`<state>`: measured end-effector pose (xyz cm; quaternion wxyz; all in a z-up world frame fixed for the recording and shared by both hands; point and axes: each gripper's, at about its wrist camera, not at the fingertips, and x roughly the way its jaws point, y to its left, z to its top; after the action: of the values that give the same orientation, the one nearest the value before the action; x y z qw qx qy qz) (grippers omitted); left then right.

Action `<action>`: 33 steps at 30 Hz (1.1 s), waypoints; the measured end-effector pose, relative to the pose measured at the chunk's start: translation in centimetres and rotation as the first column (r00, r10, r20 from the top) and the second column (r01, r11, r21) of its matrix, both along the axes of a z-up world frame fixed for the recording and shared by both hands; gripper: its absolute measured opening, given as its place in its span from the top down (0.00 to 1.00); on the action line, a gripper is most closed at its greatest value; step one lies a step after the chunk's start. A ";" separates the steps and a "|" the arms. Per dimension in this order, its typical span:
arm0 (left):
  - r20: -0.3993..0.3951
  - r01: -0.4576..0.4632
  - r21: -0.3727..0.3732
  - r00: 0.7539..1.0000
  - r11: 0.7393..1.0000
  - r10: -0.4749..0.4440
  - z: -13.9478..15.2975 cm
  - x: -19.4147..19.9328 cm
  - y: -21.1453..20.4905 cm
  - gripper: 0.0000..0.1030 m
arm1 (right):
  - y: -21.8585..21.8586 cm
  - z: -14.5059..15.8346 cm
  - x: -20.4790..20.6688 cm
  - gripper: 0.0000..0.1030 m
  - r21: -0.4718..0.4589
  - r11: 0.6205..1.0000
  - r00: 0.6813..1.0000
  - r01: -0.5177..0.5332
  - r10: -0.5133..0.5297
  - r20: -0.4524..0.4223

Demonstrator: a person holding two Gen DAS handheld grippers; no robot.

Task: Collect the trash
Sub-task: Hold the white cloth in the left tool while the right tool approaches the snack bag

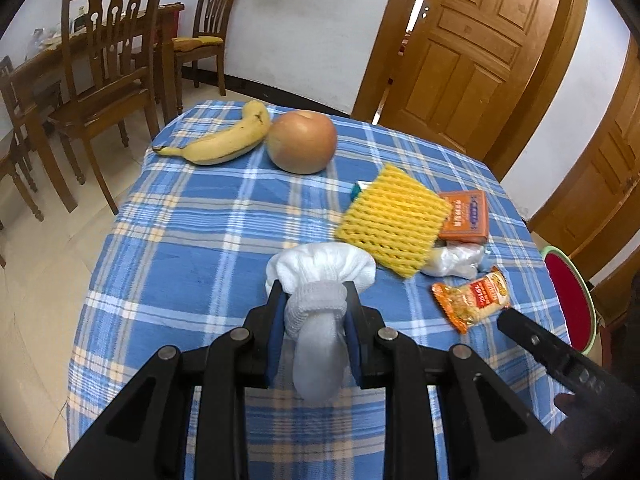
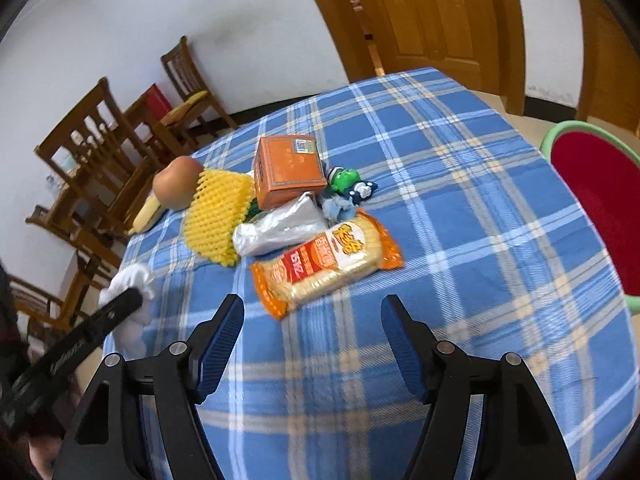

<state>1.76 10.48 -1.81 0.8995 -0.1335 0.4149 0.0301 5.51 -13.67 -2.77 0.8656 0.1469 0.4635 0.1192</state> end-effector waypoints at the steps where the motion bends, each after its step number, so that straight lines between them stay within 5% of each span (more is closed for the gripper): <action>1: 0.001 -0.003 -0.003 1.000 1.000 0.003 -0.1 0.0 0.3 0.74 | 0.2 -0.2 0.3 0.30 0.002 1.000 1.000 0.016 -0.016 -0.005; 10: -0.005 -0.006 -0.034 1.000 0.999 0.006 -0.9 0.4 1.3 0.74 | 1.8 -1.4 2.0 0.30 0.007 0.992 0.992 0.123 -0.123 -0.025; 21: -0.011 0.022 -0.045 1.000 0.999 -0.022 -1.3 1.1 0.4 0.74 | 3.4 -2.0 2.8 0.30 -0.147 0.982 0.992 0.122 -0.116 0.048; 26: -0.012 0.028 -0.045 1.000 0.999 -0.029 -1.3 1.1 0.1 0.74 | 3.1 -2.0 2.3 0.52 -0.207 0.973 0.994 0.107 -0.096 0.061; 33: -0.011 0.038 -0.045 0.999 0.998 -0.039 -1.2 1.0 -0.5 0.74 | 1.0 -2.0 1.4 0.65 -0.200 0.975 0.994 0.102 -0.094 0.049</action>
<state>2.81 10.03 -3.00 0.8943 -0.1455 0.4232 0.0041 6.88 -12.71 -4.78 0.8898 0.0784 0.4484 0.0316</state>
